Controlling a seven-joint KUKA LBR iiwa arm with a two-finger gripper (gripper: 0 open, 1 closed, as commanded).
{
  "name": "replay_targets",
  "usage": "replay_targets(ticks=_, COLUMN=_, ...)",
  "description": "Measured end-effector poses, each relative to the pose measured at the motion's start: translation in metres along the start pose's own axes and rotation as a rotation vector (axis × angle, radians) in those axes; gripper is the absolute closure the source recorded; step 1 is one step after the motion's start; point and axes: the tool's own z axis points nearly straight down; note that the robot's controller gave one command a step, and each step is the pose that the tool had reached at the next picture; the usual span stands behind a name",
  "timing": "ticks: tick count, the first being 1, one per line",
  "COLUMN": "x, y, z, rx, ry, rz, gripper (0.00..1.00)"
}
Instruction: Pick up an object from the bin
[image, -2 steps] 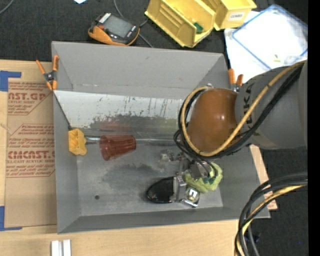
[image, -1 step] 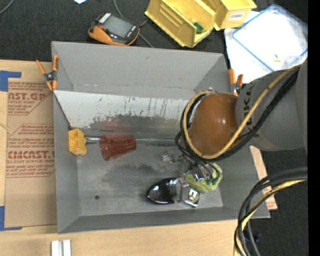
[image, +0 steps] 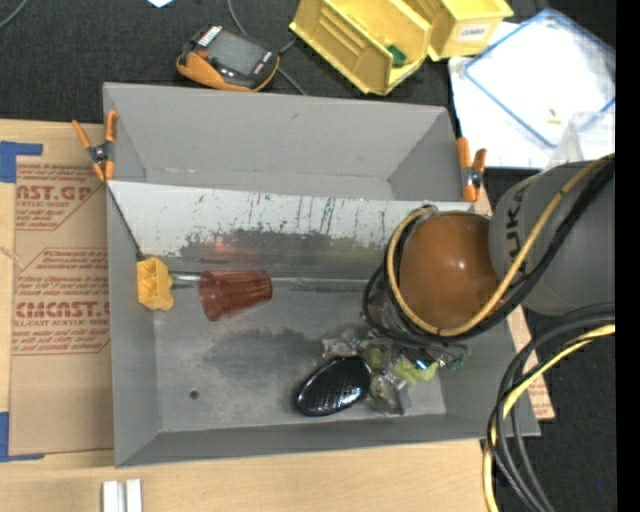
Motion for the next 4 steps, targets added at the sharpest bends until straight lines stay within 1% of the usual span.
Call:
replay_targets(ticks=1, x=-0.010, y=0.020, z=-0.002, rx=0.008, ry=-0.007, rz=-0.002, gripper=1.00)
replay_targets(ticks=2, x=-0.010, y=0.020, z=-0.002, rx=0.008, ry=-0.007, rz=-0.002, gripper=1.00)
replay_targets(ticks=3, x=-0.006, y=0.019, z=0.001, rx=0.007, ry=-0.010, rz=0.003, gripper=1.00)
replay_targets(ticks=4, x=-0.005, y=0.034, z=-0.081, rx=0.006, ry=-0.007, rz=-0.336, gripper=1.00)
